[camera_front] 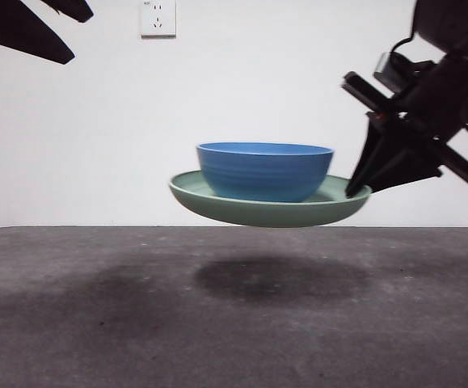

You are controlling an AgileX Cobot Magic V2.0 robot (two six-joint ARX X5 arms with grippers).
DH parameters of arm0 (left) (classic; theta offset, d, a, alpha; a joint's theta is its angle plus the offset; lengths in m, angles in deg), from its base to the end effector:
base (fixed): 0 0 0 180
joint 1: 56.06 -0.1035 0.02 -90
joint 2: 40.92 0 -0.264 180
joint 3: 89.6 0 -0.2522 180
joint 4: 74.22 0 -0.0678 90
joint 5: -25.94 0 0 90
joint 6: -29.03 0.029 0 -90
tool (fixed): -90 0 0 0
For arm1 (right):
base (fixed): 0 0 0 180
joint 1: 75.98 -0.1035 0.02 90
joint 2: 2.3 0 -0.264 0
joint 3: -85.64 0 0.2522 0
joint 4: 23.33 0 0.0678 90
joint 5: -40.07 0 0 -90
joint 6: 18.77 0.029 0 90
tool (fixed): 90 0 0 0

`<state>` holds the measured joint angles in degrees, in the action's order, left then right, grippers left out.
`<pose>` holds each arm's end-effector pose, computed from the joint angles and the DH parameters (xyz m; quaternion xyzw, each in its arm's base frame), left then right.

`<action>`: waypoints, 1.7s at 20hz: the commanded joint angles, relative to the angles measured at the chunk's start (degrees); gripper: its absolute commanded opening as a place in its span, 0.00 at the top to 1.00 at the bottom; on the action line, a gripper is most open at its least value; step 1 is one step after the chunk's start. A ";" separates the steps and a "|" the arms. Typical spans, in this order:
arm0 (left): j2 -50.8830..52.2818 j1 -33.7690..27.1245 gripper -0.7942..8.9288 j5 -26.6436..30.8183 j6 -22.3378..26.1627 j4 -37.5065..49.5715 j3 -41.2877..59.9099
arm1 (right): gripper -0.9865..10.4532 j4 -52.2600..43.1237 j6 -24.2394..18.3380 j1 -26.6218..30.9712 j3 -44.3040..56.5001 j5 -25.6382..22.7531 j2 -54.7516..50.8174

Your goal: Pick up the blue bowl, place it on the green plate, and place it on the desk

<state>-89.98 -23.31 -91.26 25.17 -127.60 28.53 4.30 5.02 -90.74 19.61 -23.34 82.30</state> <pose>0.1308 -0.0999 0.2980 -0.0106 0.3619 -0.4567 0.8126 0.2859 0.0888 0.2184 0.2169 0.4488 0.2373 0.8338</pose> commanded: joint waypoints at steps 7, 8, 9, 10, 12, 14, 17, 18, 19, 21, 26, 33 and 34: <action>-0.33 0.26 0.73 -0.28 0.87 0.59 -0.46 | 0.90 -1.36 3.65 -6.01 -9.68 -3.19 13.22; -0.33 0.26 0.73 -0.28 0.87 0.55 -0.46 | 0.90 -1.38 3.89 -6.43 -10.64 -3.52 14.99; -0.33 0.26 0.73 -0.28 0.87 0.48 -0.48 | 0.90 -1.38 3.93 -6.84 -11.50 -4.22 16.74; -0.33 0.26 0.73 -0.28 0.87 0.37 -0.46 | 0.90 -1.51 3.96 -7.06 -11.91 -4.35 18.10; -0.33 0.26 0.73 -0.28 0.87 0.15 -0.46 | 0.90 -1.68 3.96 -7.26 -12.00 -4.57 19.93; -0.33 0.26 0.73 -0.28 0.87 0.20 -0.46 | 0.90 -1.62 3.91 -7.23 -12.00 -4.63 20.72; -0.33 0.26 0.73 -0.28 0.87 0.22 -0.46 | 0.90 -0.92 3.87 -7.23 -12.00 -5.07 20.90; -0.33 0.26 0.73 -0.28 0.87 0.20 -0.46 | 0.90 -0.15 3.82 -7.23 -12.00 -5.53 20.90; -0.33 0.26 0.73 -0.28 0.87 0.22 -0.48 | 0.90 0.48 3.61 -7.23 -12.00 -5.86 20.90; -0.33 0.26 0.73 -0.28 0.87 0.24 -0.48 | 0.85 1.62 2.67 -7.23 -12.00 -6.10 20.90; -0.33 0.26 0.73 -0.28 0.87 0.22 -0.48 | 0.68 3.06 2.51 -7.23 -12.00 -6.12 20.55; -0.33 0.26 0.73 -0.26 0.87 0.44 -0.46 | 0.67 10.99 -4.00 -6.80 -12.02 -11.63 8.48; -0.33 0.26 0.73 -0.26 0.85 0.42 -0.46 | 0.67 13.27 -6.29 -6.82 -12.02 -11.65 5.03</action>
<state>-89.98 -23.31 -91.26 25.30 -127.69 28.53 17.44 1.94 -97.30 8.83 -34.80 87.28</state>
